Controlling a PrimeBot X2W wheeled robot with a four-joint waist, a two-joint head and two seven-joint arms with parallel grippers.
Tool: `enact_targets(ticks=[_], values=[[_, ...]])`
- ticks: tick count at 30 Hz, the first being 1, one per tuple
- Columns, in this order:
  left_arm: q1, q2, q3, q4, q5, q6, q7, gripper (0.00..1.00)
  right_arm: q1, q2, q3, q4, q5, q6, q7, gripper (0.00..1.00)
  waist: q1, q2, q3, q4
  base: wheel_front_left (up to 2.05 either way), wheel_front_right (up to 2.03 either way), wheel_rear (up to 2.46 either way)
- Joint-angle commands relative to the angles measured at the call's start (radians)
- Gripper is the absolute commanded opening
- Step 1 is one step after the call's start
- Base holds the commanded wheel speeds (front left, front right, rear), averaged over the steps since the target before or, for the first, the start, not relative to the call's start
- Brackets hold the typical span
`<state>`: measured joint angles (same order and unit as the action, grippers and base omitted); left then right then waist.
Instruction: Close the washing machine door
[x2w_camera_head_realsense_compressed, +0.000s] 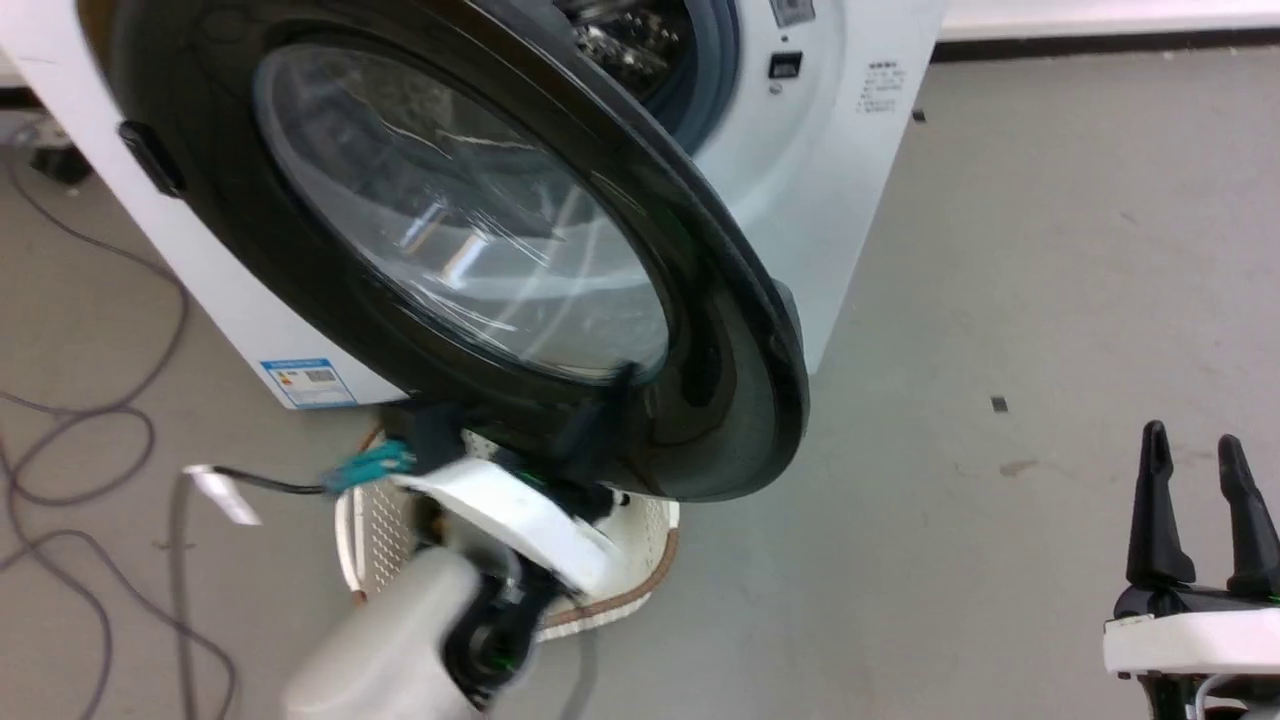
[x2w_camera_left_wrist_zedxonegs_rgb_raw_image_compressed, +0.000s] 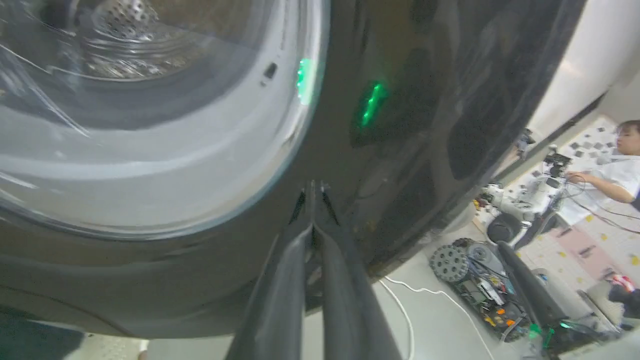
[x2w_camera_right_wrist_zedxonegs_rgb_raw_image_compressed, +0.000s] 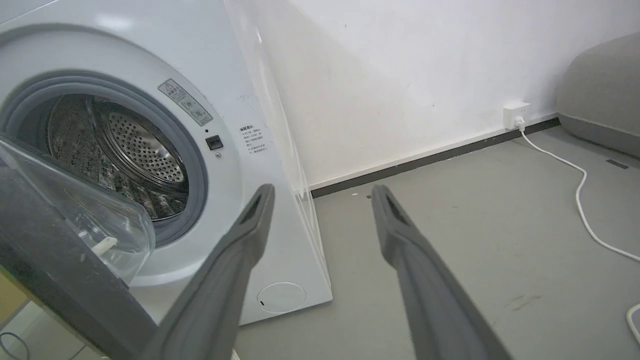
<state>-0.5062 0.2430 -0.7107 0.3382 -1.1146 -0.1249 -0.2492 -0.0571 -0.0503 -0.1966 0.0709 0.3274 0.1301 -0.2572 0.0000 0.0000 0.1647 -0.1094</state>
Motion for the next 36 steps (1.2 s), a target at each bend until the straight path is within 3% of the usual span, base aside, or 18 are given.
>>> enact_targets(ticks=[1, 9, 10, 12, 13, 19, 26, 27, 29, 30, 36], values=[[-0.009, 0.007, 0.038, 0.008, 0.047, 0.016, -0.010, 0.00, 0.010, 0.000, -0.004, -0.015, 0.002, 0.001, -0.005, 1.00, 0.0000, 0.0000, -0.019, 0.016, 0.00, 0.00, 0.00], [0.103, 0.012, 0.369, -0.201, 0.575, 0.246, -0.012, 0.00, -0.009, 0.000, -0.029, -0.108, -0.019, 0.001, -0.005, 1.00, 0.0000, 0.0000, -0.054, 0.064, 0.00, 0.00, 0.00], [0.124, 0.010, 0.398, -0.226, 0.620, 0.265, -0.012, 0.04, -0.016, 0.000, -0.029, -0.123, -0.021, 0.001, -0.005, 1.00, 0.0000, 0.0000, -0.057, 0.070, 0.00, 0.00, 0.00], [0.160, 0.016, 0.450, -0.269, 0.712, 0.300, -0.012, 0.45, -0.033, 0.000, -0.035, -0.147, -0.007, 0.001, -0.005, 1.00, 0.0000, 0.0000, -0.063, 0.085, 0.00, 0.00, 0.00], [0.178, 0.015, 0.473, -0.290, 0.747, 0.313, -0.012, 1.00, -0.044, 0.000, -0.043, -0.155, 0.017, 0.001, -0.005, 1.00, 0.0000, 0.0000, -0.066, 0.091, 0.00, 0.00, 0.00], [0.300, 0.001, 0.572, -0.368, 0.897, 0.379, -0.012, 1.00, -0.104, 0.000, -0.025, -0.234, 0.023, 0.001, -0.005, 1.00, 0.0000, 0.0000, -0.083, 0.133, 0.00, 0.00, 0.00], [0.408, -0.017, 0.595, -0.382, 0.972, 0.394, -0.012, 1.00, -0.155, 0.000, 0.063, -0.318, 0.011, 0.001, -0.005, 1.00, 0.0000, 0.0000, -0.097, 0.167, 0.00, 0.00, 0.00], [0.421, -0.020, 0.599, -0.384, 0.980, 0.395, -0.013, 1.00, -0.161, 0.000, 0.084, -0.331, 0.003, 0.001, -0.005, 0.97, 0.0000, 0.0000, -0.099, 0.173, 0.00, 0.00, 0.00], [0.448, -0.029, 0.604, -0.388, 0.993, 0.398, -0.013, 1.00, -0.171, 0.000, 0.137, -0.353, -0.005, 0.001, -0.005, 0.16, 0.0000, 0.0000, -0.102, 0.182, 0.00, 0.00, 0.00], [0.458, -0.034, 0.608, -0.389, 0.995, 0.397, -0.013, 1.00, -0.174, 0.000, 0.175, -0.362, -0.012, 0.001, -0.005, 0.00, 0.0000, 0.0000, -0.103, 0.187, 0.00, 0.00, 0.00], [0.495, -0.058, 0.617, -0.384, 1.011, 0.381, -0.013, 1.00, -0.177, -0.085, 0.413, -0.337, 0.002, 0.001, -0.005, 0.00, 0.0000, 0.0000, -0.106, 0.204, 0.00, 0.00, 0.00]])
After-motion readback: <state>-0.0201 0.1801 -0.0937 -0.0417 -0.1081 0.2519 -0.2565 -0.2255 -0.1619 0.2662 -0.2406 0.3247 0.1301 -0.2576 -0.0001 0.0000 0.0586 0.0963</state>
